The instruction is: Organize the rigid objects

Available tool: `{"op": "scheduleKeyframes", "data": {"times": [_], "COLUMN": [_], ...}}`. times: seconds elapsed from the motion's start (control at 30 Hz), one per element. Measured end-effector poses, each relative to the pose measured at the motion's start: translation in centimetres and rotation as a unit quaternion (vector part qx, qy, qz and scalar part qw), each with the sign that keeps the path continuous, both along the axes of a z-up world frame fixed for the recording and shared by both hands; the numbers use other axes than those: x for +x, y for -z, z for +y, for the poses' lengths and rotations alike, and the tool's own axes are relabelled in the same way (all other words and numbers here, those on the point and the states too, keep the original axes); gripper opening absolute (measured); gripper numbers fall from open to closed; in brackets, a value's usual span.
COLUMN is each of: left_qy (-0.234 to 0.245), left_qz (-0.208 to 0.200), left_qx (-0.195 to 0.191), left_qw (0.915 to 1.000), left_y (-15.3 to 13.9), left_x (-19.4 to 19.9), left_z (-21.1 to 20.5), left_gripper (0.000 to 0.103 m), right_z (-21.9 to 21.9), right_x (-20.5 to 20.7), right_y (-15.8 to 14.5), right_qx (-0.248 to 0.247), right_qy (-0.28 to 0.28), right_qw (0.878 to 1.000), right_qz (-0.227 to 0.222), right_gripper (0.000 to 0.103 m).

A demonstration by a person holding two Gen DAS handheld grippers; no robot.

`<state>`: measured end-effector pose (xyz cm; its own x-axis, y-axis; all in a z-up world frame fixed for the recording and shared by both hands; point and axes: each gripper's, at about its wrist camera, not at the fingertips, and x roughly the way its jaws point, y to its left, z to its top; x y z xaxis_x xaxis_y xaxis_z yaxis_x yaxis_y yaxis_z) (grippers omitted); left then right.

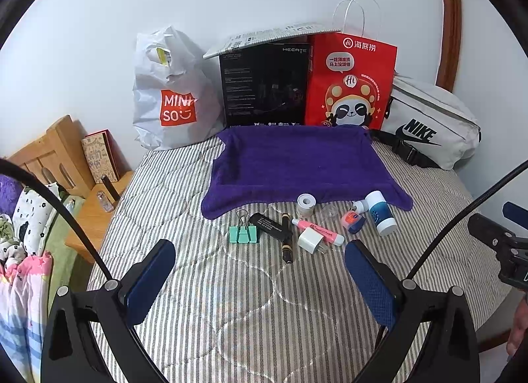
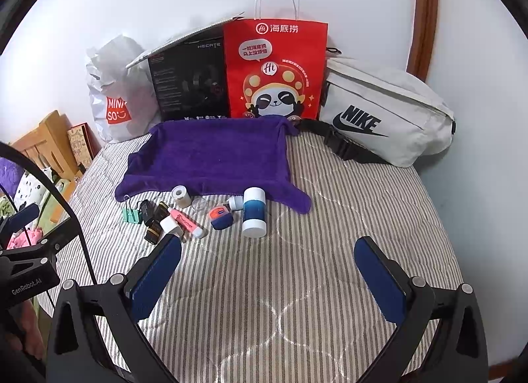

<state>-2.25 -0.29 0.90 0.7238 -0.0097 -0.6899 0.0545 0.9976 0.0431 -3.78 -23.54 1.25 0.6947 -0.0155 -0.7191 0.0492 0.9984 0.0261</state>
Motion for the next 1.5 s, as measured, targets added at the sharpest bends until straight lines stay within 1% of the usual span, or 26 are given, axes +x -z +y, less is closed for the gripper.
{"op": "scheduleKeyframes", "data": {"times": [0.77,0.93,1.13,1.27,1.37,1.5], "left_qy": [-0.001,-0.003,-0.013,-0.01,-0.008,-0.005], "left_qz": [0.002,0.012,0.026,0.042,0.055,0.062], "left_qx": [0.004,-0.002,0.003,0.004,-0.002,-0.015], "left_qw": [1.0,0.9999,0.9996,0.999,0.9984,0.9979], "left_y": [0.2,0.8,2.7,5.0,6.7,8.8], "left_x": [-0.2,0.6,2.4,4.0,5.3,7.1], "left_z": [-0.1,0.4,1.2,1.9,2.4,3.0], "left_gripper": [0.103,0.103,0.103,0.103,0.103,0.103], "right_z": [-0.1,-0.3,-0.7,-1.1,-1.3,-1.6], "right_x": [-0.3,0.0,1.1,2.0,2.4,2.9], "right_y": [-0.2,0.0,1.3,2.8,3.6,4.7], "right_qx": [0.002,0.009,0.016,0.019,0.015,0.015], "right_qy": [0.002,0.003,-0.004,-0.003,0.0,0.002], "right_qw": [1.0,1.0,1.0,1.0,1.0,0.999], "right_qz": [-0.004,-0.004,0.004,0.018,0.025,0.037], "right_gripper": [0.103,0.103,0.103,0.103,0.103,0.103]}}
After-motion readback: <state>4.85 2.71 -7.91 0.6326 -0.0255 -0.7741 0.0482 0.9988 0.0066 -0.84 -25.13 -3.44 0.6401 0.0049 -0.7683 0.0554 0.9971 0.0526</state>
